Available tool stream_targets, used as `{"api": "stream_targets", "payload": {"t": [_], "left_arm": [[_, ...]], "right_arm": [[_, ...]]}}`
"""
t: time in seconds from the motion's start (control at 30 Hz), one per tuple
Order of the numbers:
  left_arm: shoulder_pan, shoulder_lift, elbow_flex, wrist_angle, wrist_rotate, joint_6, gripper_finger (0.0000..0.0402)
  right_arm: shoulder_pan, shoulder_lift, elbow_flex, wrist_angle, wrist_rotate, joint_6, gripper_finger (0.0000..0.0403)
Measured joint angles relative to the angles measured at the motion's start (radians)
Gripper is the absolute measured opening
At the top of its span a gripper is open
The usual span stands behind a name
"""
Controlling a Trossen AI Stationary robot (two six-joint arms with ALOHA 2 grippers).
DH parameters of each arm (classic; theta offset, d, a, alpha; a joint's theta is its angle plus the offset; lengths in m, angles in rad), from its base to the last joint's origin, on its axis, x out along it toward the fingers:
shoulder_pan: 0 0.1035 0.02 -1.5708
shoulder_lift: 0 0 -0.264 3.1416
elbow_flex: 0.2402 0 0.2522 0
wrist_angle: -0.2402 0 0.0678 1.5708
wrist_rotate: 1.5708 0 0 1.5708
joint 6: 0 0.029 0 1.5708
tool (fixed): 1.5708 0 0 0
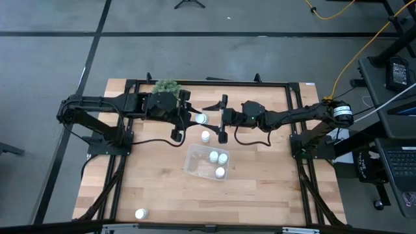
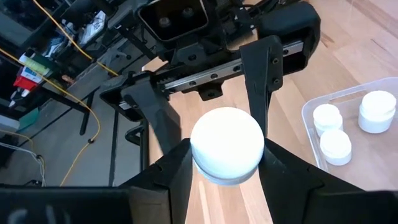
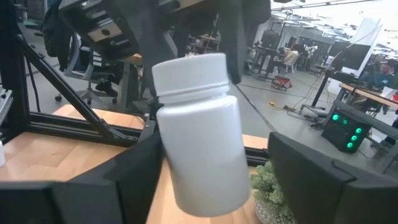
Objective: Pick and place pill bottles into a basket
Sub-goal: Adjust the white medicine bottle on the transparent bin
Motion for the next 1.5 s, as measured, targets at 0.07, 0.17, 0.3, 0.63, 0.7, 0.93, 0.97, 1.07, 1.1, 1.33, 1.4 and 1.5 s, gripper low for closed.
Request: {"api": "stream_targets", "payload": {"t": [0.07,0.17,0.3,0.63,0.7,0.93,0.97,1.07,1.1,1.33,1.4,1.5], "left_arm": [[0.000,0.000,0.000,-0.001,-0.001,0.000,0.0151],[0.000,0.000,0.000,-0.002,-0.018,0.009,0.0151],[0.000,0.000,0.000,-0.021,-0.062,0.018,0.0151],[0.005,0.000,0.000,-0.077,-0.071,-0.018,0.0151],[0.005,0.000,0.000,-0.077,-0.034,-0.038,0.0151],[-0.009,0.012,-0.001,-0.078,0.001,-0.097,0.0151],[-0.016,0.020,-0.001,-0.072,0.005,-0.102,0.0151],[-0.037,0.053,-0.001,-0.078,0.014,-0.130,0.0151],[-0.046,0.066,-0.001,-0.076,0.018,-0.139,0.0151],[-0.101,0.150,-0.001,-0.048,0.022,-0.203,0.0151],[-0.109,0.167,-0.001,-0.040,0.018,-0.242,0.0151],[-0.134,0.180,-0.001,-0.028,-0.006,-0.298,0.0151]], "right_arm": [[0.000,0.000,0.003,0.000,0.000,0.008,0.0318],[0.002,0.000,0.018,-0.009,0.000,0.017,0.0346],[0.027,-0.007,0.031,-0.026,0.000,-0.006,0.0363],[0.092,-0.156,0.063,-0.369,0.179,-0.113,0.0364],[0.090,-0.199,0.063,-0.417,0.230,-0.128,0.0364],[0.057,-0.347,0.063,-0.516,0.374,-0.140,0.0365],[0.052,-0.363,0.063,-0.516,0.395,-0.140,0.0365],[0.038,-0.413,0.063,-0.522,0.458,-0.135,0.0365],[0.037,-0.428,0.063,-0.521,0.475,-0.134,0.0365],[0.033,-0.502,0.063,-0.528,0.499,-0.150,0.0365],[0.033,-0.518,0.062,-0.540,0.499,-0.187,0.0365],[0.033,-0.537,0.062,-0.545,0.499,-0.243,0.0365]]}}
